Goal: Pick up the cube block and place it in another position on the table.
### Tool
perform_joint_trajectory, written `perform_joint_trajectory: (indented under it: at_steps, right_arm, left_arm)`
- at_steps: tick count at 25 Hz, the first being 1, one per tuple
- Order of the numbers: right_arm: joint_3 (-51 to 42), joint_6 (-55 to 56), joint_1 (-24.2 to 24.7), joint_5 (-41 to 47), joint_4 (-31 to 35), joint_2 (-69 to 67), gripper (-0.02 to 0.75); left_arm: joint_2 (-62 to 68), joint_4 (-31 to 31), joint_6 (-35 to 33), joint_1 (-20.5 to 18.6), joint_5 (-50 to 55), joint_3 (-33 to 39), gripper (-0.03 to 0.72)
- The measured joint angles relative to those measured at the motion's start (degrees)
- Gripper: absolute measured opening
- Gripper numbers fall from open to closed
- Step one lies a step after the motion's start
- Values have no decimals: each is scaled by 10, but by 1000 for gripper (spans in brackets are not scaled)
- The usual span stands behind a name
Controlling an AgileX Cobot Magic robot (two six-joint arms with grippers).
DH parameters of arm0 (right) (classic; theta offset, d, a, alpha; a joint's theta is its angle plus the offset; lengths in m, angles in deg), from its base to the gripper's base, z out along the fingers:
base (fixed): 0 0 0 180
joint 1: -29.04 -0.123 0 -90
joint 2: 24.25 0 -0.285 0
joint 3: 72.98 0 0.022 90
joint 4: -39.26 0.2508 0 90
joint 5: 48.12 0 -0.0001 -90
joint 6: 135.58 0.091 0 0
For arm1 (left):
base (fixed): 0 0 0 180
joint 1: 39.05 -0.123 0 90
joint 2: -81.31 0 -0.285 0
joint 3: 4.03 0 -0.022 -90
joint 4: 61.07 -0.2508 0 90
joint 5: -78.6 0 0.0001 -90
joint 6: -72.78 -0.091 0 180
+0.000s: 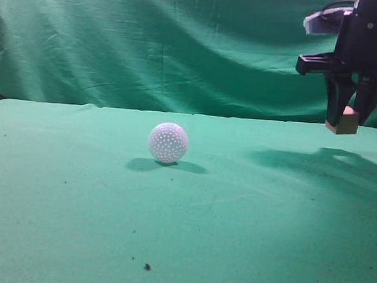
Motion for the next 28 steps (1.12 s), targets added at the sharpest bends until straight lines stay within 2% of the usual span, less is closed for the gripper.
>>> perform_joint_trajectory:
  at_steps: [4, 9, 10, 13, 17, 20, 25, 28]
  right_arm:
    - [1, 0, 0, 3, 5, -17, 228]
    - [32, 0, 0, 57, 24, -14, 508]
    - [44, 0, 0, 77, 26, -9, 543]
    - [76, 0, 0, 135, 34, 24, 538]
    - [87, 0, 0, 197, 58, 112, 143]
    - [87, -1, 0, 233, 71, 191, 0]
    - [80, -2, 0, 285, 78, 323, 0]
    - [29, -2, 0, 284, 78, 417, 0]
  left_arm:
    - [0, 0, 0, 0, 0, 0, 262]
    - [0, 0, 0, 0, 0, 0, 262]
    - [0, 0, 0, 0, 0, 0, 262]
    - [0, 0, 0, 0, 0, 0, 262]
    - [0, 0, 0, 0, 0, 0, 262]
    - [0, 0, 0, 0, 0, 0, 262]
    - [0, 0, 0, 0, 0, 0, 262]
    - [0, 0, 0, 0, 0, 0, 262]
